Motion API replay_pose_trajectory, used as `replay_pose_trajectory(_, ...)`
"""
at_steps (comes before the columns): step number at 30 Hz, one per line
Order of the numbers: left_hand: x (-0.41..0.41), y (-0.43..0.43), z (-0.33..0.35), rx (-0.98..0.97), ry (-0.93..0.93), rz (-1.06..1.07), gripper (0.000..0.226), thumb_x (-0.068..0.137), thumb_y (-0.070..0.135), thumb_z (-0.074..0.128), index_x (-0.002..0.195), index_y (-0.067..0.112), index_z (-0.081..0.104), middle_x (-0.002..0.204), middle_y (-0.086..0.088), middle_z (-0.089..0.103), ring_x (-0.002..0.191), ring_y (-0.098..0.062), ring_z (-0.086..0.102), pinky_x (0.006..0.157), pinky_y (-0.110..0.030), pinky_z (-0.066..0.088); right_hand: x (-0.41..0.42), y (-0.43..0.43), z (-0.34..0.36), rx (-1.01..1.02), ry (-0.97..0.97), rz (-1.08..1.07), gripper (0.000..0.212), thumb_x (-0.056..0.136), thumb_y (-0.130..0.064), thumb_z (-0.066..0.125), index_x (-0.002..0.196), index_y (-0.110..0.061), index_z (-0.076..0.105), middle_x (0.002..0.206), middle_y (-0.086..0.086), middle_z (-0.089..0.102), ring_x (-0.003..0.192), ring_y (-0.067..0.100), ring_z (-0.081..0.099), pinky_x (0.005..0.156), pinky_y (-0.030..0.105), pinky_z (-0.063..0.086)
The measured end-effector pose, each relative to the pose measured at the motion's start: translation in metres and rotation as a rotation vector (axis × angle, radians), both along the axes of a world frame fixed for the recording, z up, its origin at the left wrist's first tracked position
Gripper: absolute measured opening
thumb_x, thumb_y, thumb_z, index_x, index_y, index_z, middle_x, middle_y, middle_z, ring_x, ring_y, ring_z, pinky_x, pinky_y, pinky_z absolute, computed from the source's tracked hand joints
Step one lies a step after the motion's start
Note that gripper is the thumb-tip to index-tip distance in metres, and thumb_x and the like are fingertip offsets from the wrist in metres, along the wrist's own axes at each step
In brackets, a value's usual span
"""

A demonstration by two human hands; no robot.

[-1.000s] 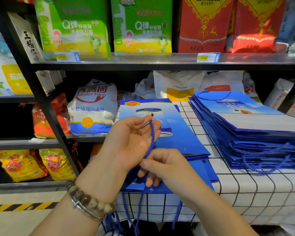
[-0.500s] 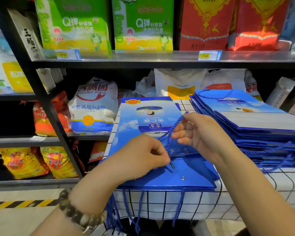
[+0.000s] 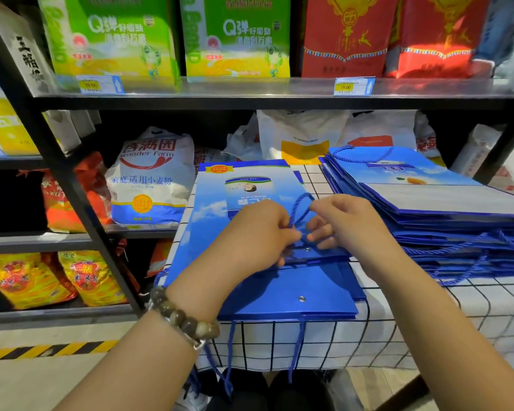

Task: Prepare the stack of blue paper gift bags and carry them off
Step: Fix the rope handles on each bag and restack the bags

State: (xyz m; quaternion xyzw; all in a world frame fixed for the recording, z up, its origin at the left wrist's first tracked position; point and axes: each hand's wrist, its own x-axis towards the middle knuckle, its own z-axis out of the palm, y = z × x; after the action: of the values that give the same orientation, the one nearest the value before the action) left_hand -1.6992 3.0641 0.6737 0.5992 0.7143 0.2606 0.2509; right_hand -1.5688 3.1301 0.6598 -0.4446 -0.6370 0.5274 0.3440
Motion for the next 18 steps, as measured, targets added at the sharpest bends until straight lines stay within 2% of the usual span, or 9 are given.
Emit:
replay_pose_trajectory(2, -0.001, 0.005, 0.005, 0.033, -0.094, 0.035, 0.022, 0.090, 0.011, 0.058, 0.069, 0.005, 0.053, 0.075, -0.017, 0.068, 0.056, -0.023, 0.064, 0.042, -0.021, 0.049, 0.012, -0.003, -0.013, 0.276, -0.224, 0.007, 0.004, 0.086, -0.020, 0.061, 0.083, -0.020, 0.063, 0.079, -0.005, 0.065, 0.069, 0.006, 0.060, 0.063, 0.013, 0.046)
replay_pose_trajectory(4, -0.002, 0.013, 0.004, 0.080, -0.073, 0.038, 0.014, 0.083, 0.007, 0.064, 0.071, 0.002, 0.061, 0.072, -0.017, 0.069, 0.066, -0.027, 0.068, 0.056, -0.032, 0.057, 0.025, -0.006, -0.022, 0.482, -0.459, 0.079, 0.013, 0.084, -0.024, 0.065, 0.097, -0.024, 0.067, 0.091, -0.015, 0.062, 0.085, 0.001, 0.057, 0.071, 0.005, 0.039)
replay_pose_trajectory(6, 0.001, 0.017, 0.003, 0.092, -0.062, 0.029, 0.010, 0.078, 0.005, 0.069, 0.070, 0.005, 0.064, 0.068, -0.015, 0.069, 0.072, -0.029, 0.070, 0.071, -0.042, 0.058, 0.035, -0.005, -0.025, 0.529, -0.560, 0.172, 0.026, 0.083, -0.026, 0.067, 0.107, -0.020, 0.067, 0.101, -0.016, 0.059, 0.097, 0.000, 0.052, 0.076, 0.002, 0.034)
replay_pose_trajectory(8, 0.001, 0.022, -0.003, 0.067, -0.124, 0.049, 0.013, 0.077, 0.005, 0.072, 0.075, 0.013, 0.062, 0.065, -0.009, 0.067, 0.064, -0.026, 0.069, 0.070, -0.040, 0.059, 0.040, -0.003, -0.026, 0.512, -0.571, 0.233, 0.031, 0.081, -0.025, 0.068, 0.111, -0.019, 0.067, 0.111, -0.013, 0.062, 0.102, -0.003, 0.050, 0.080, -0.004, 0.032)
replay_pose_trajectory(11, 0.001, 0.026, -0.009, 0.073, -0.122, 0.058, 0.016, 0.077, 0.005, 0.072, 0.087, 0.014, 0.065, 0.066, -0.001, 0.064, 0.056, -0.018, 0.062, 0.063, -0.028, 0.056, 0.042, 0.000, -0.030, 0.546, -0.582, 0.247, 0.030, 0.082, -0.022, 0.068, 0.112, -0.020, 0.068, 0.120, -0.008, 0.064, 0.108, -0.002, 0.052, 0.088, 0.000, 0.030)
replay_pose_trajectory(15, 0.004, 0.027, -0.014, 0.110, -0.053, 0.009, 0.021, 0.075, 0.008, 0.074, 0.095, 0.012, 0.069, 0.075, -0.001, 0.065, 0.077, -0.021, 0.065, 0.077, -0.032, 0.054, 0.042, -0.001, -0.034, 0.531, -0.509, 0.236, 0.023, 0.080, -0.021, 0.069, 0.103, -0.020, 0.072, 0.112, -0.004, 0.068, 0.100, -0.006, 0.056, 0.089, 0.001, 0.035)
replay_pose_trajectory(18, 0.006, 0.027, -0.014, 0.107, -0.023, -0.021, 0.021, 0.075, 0.009, 0.074, 0.095, 0.015, 0.069, 0.075, 0.002, 0.063, 0.080, -0.021, 0.065, 0.081, -0.035, 0.053, 0.042, -0.001, -0.035, 0.513, -0.499, 0.239, 0.022, 0.080, -0.021, 0.070, 0.101, -0.020, 0.073, 0.109, -0.005, 0.069, 0.097, -0.007, 0.055, 0.092, 0.008, 0.039)
